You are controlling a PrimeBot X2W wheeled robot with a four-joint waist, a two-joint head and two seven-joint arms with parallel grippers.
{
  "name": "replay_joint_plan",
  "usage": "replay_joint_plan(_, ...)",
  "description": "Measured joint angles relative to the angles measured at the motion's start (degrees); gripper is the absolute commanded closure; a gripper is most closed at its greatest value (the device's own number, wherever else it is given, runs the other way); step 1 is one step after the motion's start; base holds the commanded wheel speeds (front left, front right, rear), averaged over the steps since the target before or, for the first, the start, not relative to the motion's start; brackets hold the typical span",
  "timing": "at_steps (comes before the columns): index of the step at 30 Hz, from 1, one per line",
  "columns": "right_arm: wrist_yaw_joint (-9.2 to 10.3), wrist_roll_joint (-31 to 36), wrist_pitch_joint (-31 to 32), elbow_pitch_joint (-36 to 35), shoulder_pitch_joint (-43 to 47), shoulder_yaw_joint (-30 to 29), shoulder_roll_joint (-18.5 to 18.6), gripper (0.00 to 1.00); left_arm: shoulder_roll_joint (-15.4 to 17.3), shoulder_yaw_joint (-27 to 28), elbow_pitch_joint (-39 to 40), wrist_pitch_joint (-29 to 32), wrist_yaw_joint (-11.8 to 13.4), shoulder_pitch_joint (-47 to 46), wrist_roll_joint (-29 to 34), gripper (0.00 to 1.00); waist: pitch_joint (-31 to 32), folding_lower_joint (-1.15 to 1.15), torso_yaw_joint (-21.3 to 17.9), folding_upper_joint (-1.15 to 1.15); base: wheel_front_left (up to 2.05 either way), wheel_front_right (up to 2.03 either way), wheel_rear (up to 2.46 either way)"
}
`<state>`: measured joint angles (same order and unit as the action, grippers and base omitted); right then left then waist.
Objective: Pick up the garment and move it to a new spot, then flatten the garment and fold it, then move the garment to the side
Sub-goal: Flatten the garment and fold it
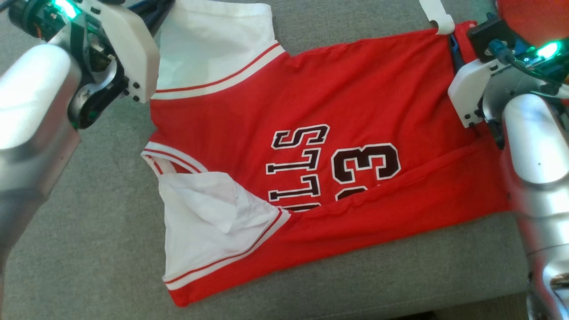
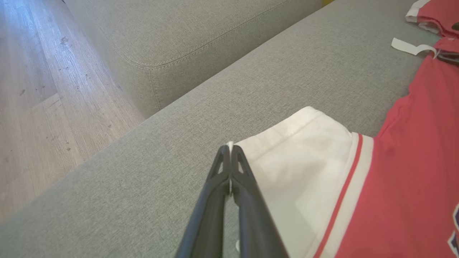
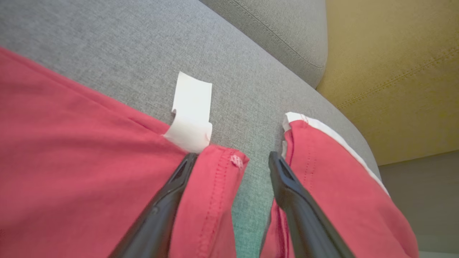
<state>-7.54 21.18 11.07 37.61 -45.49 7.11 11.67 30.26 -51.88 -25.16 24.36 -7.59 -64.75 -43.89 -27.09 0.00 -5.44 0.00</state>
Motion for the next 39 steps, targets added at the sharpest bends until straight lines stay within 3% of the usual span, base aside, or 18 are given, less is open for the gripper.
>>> replay_joint_plan(3,0.0,1.1,0.0,0.6,-1.2,0.0,0.1,0.0,0.0,-0.2,-0.1,-0.5,0.0,0.0,-0.6,1.0,0.1,0.0,0.3,0.0,0.0,0.0,0.0)
replay_joint_plan(4,0.0,1.3,0.0,0.7,-1.6,0.1,0.1,0.05,0.0,-0.3,-0.2,-0.5,0.0,0.0,-0.6,1.0,0.1,0.0,0.4,0.0,0.0,0.0,0.0)
replay_joint_plan(6,0.0,1.7,0.1,1.2,-2.3,0.2,0.3,0.25,0.0,-0.4,-0.3,-0.7,0.0,0.0,-0.6,1.0,0.2,0.0,0.6,0.0,0.0,0.0,0.0)
replay_joint_plan(7,0.0,1.7,0.1,1.4,-2.4,0.2,0.3,0.25,0.0,-0.4,-0.4,-0.8,0.0,0.0,-0.6,1.0,0.2,0.0,0.6,0.0,0.0,0.0,0.0)
replay_joint_plan(8,0.0,1.7,0.1,1.7,-2.4,0.3,0.4,0.51,0.0,-0.5,-0.4,-1.1,0.0,0.0,-0.9,1.0,0.2,0.0,0.7,0.0,0.0,0.0,0.0)
replay_joint_plan(9,0.0,1.6,0.3,2.2,-2.4,0.4,0.4,0.64,0.0,-0.6,-0.4,-1.3,0.0,0.0,-1.0,1.0,0.3,0.0,0.7,0.0,0.0,0.0,0.0)
replay_joint_plan(10,0.0,1.6,0.6,2.7,-2.4,0.5,0.5,0.88,0.0,-0.7,-0.5,-1.3,0.0,0.0,-1.2,1.0,0.3,0.0,0.8,0.0,0.0,0.0,0.0)
replay_joint_plan(11,0.0,1.6,0.9,3.3,-2.4,0.7,0.6,1.0,0.0,-0.9,-0.5,-1.4,0.0,0.0,-1.2,1.0,0.3,0.0,0.9,0.0,0.0,0.0,0.0)
replay_joint_plan(18,0.0,-1.2,3.0,5.7,-3.5,1.6,2.1,1.0,0.6,-1.8,-0.6,-2.8,0.0,0.0,-1.5,1.0,0.3,0.0,1.4,0.0,0.0,0.0,0.0)
replay_joint_plan(22,0.0,-3.6,0.8,4.9,-3.3,-1.4,2.0,1.0,1.0,-1.9,-0.5,-5.7,0.0,-0.2,-1.2,1.0,0.6,0.0,1.6,0.0,0.0,0.0,0.0)
replay_joint_plan(29,0.0,-20.5,-3.1,4.9,-3.0,-9.5,0.9,1.0,2.0,-1.4,-0.3,-13.1,0.0,-1.2,0.9,1.0,1.3,0.0,2.1,0.0,0.0,0.0,0.0)
replay_joint_plan(34,0.0,-31.7,-3.3,3.2,-3.0,-9.7,2.5,1.0,2.5,-0.2,-0.2,-17.7,0.6,-1.3,2.2,1.0,1.1,0.0,3.1,0.0,0.0,0.0,0.0)
replay_joint_plan(39,0.0,-38.6,-3.6,-0.6,-3.1,-8.1,6.7,1.0,2.4,1.4,-0.6,-22.4,1.6,-3.6,3.3,1.0,0.5,0.0,4.5,0.0,0.0,0.0,0.0)
